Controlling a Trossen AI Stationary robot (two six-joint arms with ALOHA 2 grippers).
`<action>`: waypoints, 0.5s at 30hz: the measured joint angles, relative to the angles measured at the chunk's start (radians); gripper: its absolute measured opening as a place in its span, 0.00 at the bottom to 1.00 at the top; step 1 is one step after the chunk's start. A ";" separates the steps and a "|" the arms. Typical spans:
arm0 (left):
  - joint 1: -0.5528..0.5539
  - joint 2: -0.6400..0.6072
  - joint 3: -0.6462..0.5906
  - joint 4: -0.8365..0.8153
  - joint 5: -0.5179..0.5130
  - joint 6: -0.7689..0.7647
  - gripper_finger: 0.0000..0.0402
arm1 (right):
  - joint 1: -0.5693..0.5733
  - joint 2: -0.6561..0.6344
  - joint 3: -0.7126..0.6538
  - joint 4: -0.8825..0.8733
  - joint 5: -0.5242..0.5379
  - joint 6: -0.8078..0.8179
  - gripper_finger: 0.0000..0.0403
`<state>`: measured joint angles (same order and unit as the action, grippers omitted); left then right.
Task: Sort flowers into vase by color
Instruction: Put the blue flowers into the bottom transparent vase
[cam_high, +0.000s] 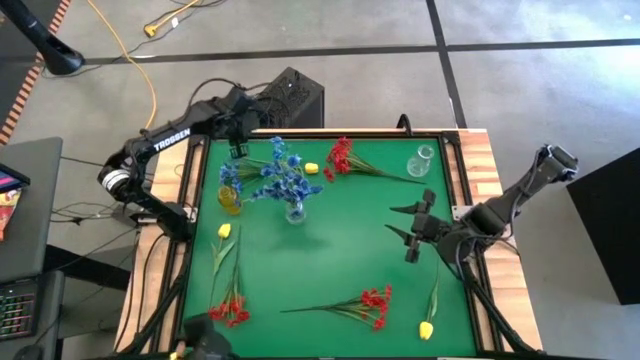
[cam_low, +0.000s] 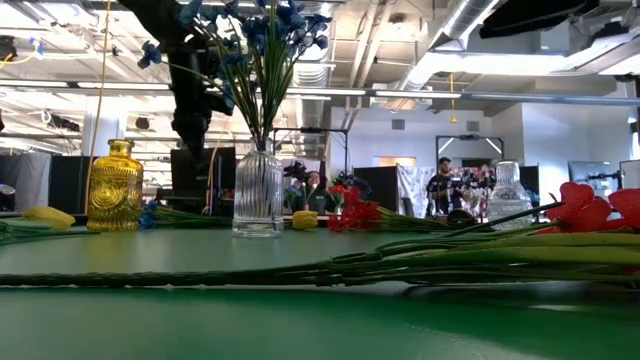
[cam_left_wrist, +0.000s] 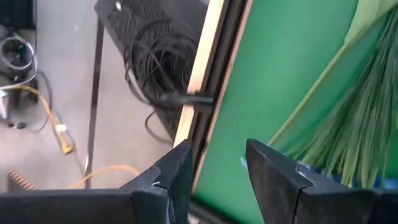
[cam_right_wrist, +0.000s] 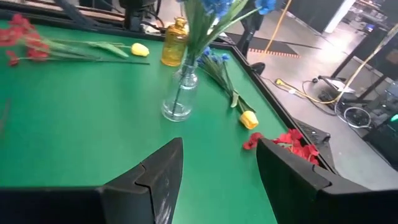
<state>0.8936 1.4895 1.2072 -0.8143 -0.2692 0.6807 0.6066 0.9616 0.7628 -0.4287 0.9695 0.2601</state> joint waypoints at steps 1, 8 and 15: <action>0.006 0.000 -0.005 0.020 0.022 0.001 0.34 | -0.010 0.000 0.000 0.003 0.000 0.000 0.57; -0.001 0.000 -0.107 0.114 0.222 0.067 0.34 | -0.070 0.000 0.000 0.037 -0.012 0.000 0.57; -0.038 0.001 -0.232 0.198 0.297 0.073 0.34 | -0.102 0.000 0.000 0.096 -0.109 -0.007 0.57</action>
<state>0.8555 1.4902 0.9753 -0.6160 0.0273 0.7539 0.5045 0.9611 0.7628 -0.3327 0.8603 0.2527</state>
